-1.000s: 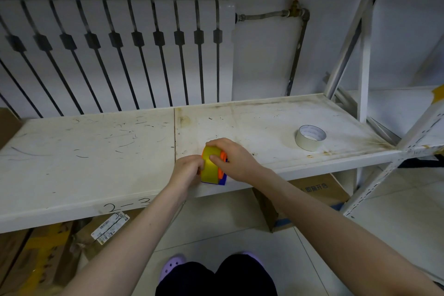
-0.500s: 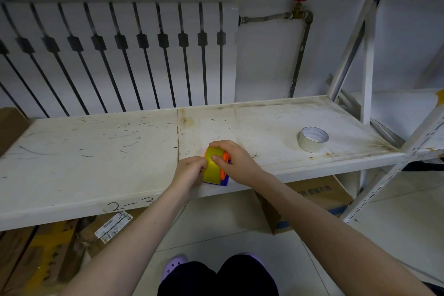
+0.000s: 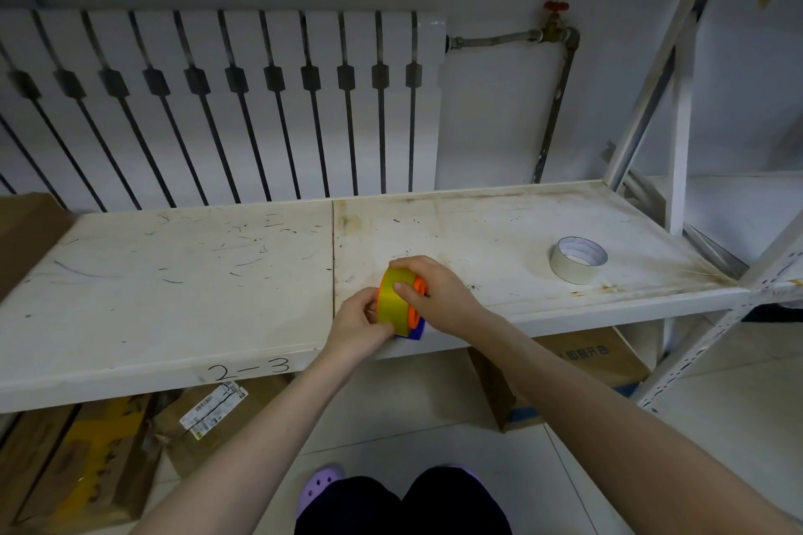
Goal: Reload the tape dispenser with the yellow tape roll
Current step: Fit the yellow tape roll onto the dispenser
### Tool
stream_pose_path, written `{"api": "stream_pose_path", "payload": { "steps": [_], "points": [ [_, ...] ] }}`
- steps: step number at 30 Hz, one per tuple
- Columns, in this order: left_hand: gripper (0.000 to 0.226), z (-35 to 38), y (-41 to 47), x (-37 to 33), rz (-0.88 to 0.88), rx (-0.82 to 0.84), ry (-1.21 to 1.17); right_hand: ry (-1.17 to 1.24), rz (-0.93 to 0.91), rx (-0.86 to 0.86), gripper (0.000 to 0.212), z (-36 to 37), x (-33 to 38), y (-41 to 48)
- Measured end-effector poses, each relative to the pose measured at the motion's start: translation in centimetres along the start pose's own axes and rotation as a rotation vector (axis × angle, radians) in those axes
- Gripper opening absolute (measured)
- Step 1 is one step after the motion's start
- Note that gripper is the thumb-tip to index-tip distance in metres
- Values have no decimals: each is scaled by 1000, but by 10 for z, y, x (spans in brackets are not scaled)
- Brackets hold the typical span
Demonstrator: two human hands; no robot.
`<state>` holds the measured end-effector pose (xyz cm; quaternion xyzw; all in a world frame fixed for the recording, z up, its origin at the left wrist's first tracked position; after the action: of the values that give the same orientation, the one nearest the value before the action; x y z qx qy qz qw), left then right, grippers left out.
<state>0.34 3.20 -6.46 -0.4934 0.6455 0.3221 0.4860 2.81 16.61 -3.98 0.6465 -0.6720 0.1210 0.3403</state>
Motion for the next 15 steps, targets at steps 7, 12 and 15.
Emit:
{"api": "stream_pose_path", "payload": {
  "steps": [7, 12, 15],
  "points": [
    [29, -2, -3, -9, 160, -69, 98, -410, -405, -198, 23, -3, 22, -15],
    [41, -6, -4, -18, 202, -54, 57, -397, -456, -349, 2, -10, 30, -15],
    [18, -8, -4, -25, 273, -31, 125, -413, -435, -359, 8, -13, 30, -17]
  ]
}}
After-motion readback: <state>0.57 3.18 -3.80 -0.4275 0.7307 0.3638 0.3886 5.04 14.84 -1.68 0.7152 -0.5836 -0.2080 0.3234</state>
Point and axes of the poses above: each hand's wrist, its own y-axis towards the middle knuckle, its own z-axis out of the palm, x = y × z, the point moved 3 cm from there along y, towards the middle knuckle, and after that the axes turned 6 degrees about -x, right-handed, at the moved point
